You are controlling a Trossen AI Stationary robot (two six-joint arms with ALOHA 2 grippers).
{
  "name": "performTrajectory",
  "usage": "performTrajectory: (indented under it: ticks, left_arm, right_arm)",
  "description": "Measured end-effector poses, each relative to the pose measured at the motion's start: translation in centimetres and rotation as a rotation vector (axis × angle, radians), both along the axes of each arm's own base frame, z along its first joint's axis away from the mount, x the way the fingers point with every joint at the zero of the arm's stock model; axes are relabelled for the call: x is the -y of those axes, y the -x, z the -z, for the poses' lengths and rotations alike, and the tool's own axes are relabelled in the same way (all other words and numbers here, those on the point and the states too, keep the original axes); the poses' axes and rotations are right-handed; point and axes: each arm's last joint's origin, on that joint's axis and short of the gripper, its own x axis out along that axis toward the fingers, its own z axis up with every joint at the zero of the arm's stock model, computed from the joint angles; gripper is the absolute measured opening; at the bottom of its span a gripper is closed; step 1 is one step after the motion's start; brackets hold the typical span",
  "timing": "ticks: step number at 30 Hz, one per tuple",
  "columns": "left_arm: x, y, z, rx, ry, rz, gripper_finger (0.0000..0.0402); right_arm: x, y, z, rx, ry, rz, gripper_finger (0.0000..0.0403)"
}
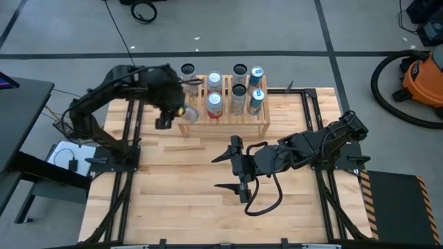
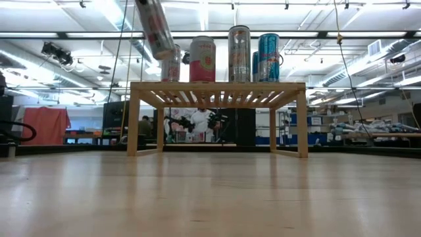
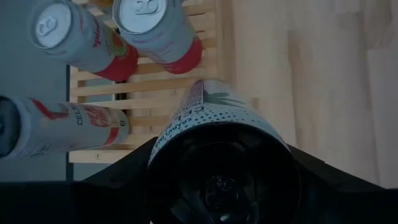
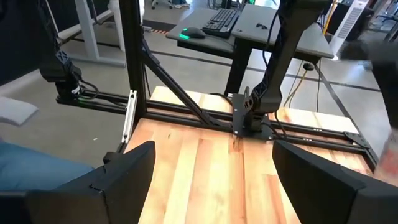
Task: Place canned beverage on shelf
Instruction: Put the white and pink soda can on the shelf aligned with the other white and pink soda can
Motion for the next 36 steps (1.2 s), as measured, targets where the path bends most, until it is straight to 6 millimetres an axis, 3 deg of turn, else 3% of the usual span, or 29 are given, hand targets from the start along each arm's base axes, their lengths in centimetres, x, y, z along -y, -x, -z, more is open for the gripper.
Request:
performTrajectory:
  ticks: [3, 14, 21, 36]
  left_arm:
    - [-1.0, -1.1, 0.8, -0.018, 0.015, -0.027, 0.0262]
    - [-3.9, -1.8, 2.3, -0.088, 0.103, -0.125, 0.0263]
    - [-4.4, -3.1, 3.5, -0.124, 0.134, -0.130, 0.0263]
    - [-5.8, -3.0, 3.9, -0.129, 0.151, -0.219, 0.0268]
  right_arm:
    - [0.0, 0.0, 0.0, 0.000, 0.029, -0.008, 0.0334]
    - [0.7, -0.3, 0.0, 0.005, 0.031, 0.038, 0.0334]
    - [1.2, -0.5, 0.0, 0.006, -0.006, 0.065, 0.0334]
    - [1.4, -0.6, 0.0, 0.005, -0.006, 0.062, 0.0334]
